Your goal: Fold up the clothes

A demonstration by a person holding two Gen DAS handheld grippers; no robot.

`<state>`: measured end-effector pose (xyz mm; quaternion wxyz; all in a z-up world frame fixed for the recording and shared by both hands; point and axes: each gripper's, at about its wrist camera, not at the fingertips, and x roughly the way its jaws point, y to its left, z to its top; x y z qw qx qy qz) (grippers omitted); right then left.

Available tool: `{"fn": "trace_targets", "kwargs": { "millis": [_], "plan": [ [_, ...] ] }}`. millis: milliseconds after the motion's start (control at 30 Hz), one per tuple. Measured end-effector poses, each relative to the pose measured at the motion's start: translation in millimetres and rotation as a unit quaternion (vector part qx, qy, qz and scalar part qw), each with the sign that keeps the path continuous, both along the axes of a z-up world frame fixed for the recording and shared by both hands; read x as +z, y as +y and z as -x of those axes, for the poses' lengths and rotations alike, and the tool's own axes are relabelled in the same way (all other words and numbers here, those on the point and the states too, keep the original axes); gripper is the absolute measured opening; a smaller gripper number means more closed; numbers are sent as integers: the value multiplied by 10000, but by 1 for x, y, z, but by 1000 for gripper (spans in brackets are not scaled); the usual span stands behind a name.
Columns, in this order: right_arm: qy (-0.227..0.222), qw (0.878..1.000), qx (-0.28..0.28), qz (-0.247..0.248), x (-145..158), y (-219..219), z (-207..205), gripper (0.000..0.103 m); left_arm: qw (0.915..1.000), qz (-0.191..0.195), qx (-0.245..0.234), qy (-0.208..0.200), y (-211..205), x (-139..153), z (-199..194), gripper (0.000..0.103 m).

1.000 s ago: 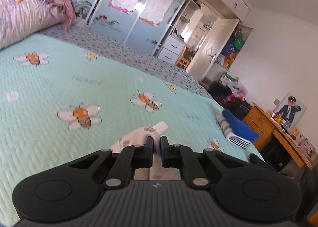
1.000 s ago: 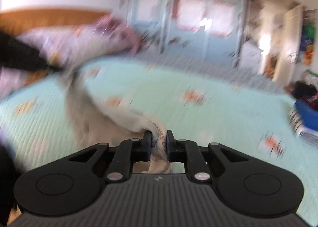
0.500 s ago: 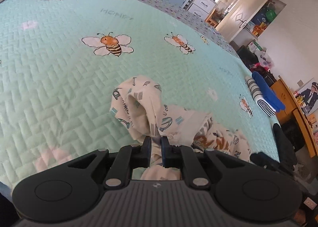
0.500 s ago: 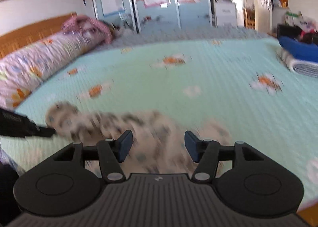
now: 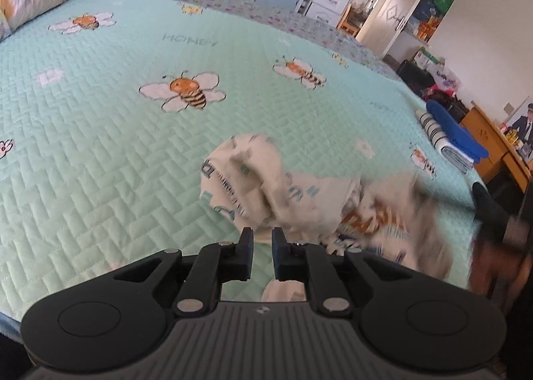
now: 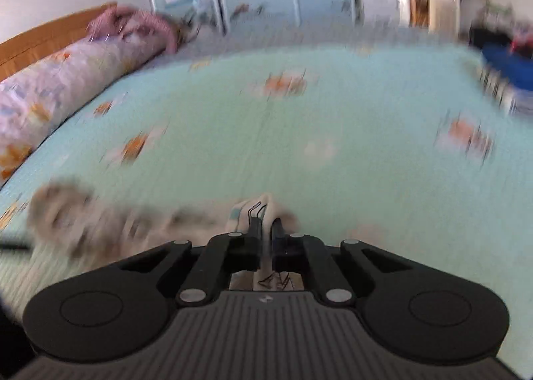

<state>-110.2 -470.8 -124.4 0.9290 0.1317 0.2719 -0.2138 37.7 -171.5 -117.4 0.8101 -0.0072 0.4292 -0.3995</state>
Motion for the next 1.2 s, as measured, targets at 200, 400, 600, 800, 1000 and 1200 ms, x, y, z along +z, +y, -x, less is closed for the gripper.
{"fn": "trace_targets", "kwargs": {
  "millis": [200,400,600,800,1000,1200],
  "plan": [
    [-791,9925,-731,577,74,-73,-19,31,9999,55,-40,131,-7,-8,0,11],
    [-703,9933,-890,219,22,-41,27,62,9996,14,-145,240,-16,-15,-5,11],
    [-415,9880,-1198,-887,-59,-3,65,62,9991,-41,-424,-2,-44,-1,-7,11],
    [-451,9900,-1019,-865,-56,2,58,67,9950,-779,-584,-207,-106,-19,-16,30],
    [-276,9914,-1015,-772,-63,2,59,70,9886,-1046,-1056,-255,-161,-40,-2,20],
    [-318,9878,-1421,-551,-57,-2,69,68,9931,-29,-1055,-511,-147,-4,6,9]
  ]
}}
